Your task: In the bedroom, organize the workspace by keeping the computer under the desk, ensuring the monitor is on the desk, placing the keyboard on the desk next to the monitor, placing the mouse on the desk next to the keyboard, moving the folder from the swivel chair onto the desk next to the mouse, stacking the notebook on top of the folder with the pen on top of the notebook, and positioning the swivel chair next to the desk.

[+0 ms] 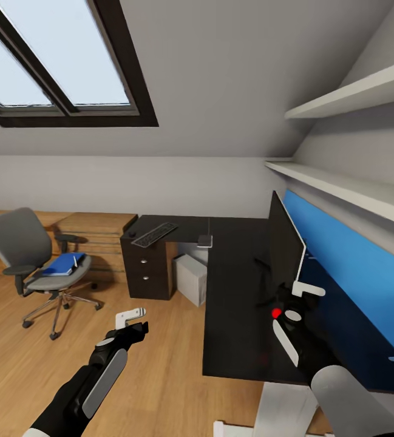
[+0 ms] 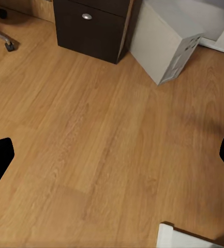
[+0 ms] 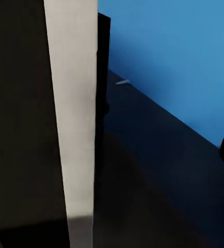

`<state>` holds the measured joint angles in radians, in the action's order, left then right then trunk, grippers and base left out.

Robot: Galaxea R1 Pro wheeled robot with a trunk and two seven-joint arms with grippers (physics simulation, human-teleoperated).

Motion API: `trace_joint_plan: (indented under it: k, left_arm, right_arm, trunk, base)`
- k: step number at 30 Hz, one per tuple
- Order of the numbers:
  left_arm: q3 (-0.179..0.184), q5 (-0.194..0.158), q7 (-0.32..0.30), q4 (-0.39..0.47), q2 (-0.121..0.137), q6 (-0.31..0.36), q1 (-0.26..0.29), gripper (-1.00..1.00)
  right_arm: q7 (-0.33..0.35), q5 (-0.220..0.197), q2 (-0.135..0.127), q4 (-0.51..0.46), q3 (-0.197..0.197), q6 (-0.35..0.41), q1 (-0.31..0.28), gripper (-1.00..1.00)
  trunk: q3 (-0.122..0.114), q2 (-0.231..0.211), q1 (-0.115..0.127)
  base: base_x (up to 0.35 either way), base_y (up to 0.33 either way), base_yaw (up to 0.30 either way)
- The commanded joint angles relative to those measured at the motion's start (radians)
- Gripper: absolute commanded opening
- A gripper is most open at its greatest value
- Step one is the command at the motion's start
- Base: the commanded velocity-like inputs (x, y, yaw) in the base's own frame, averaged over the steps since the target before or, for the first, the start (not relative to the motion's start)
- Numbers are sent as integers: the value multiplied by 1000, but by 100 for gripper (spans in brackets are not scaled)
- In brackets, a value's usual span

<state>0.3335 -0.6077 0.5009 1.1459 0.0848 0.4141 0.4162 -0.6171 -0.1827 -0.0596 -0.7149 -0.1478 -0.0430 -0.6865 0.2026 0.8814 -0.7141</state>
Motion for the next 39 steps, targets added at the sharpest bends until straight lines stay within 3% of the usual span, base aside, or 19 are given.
trace_joint_plan:
  k: [1, 15, 28, 39]
  left_arm:
    - [4, -9, 10, 2, 1, 2, 1, 100]
    - [4, -9, 10, 2, 1, 2, 1, 100]
    - [4, -9, 10, 2, 1, 2, 1, 100]
    - [4, -9, 10, 2, 1, 2, 1, 100]
  right_arm:
    - [-7, -11, -2, 0, -7, -5, -1, 100]
    - [-7, -12, -2, 0, -9, -5, -1, 100]
    - [-7, -11, -2, 0, -10, -5, -1, 100]
    - [-7, -12, 0, 0, -13, -5, -1, 100]
  trunk:
    - [2, 1, 0]
    - [2, 1, 0]
    - [2, 1, 0]
    - [2, 1, 0]
  base:
    - [0, -267, 0]
    - [-23, -133, 0]
    - [-9, -13, 0]
    - [-260, 0, 0]
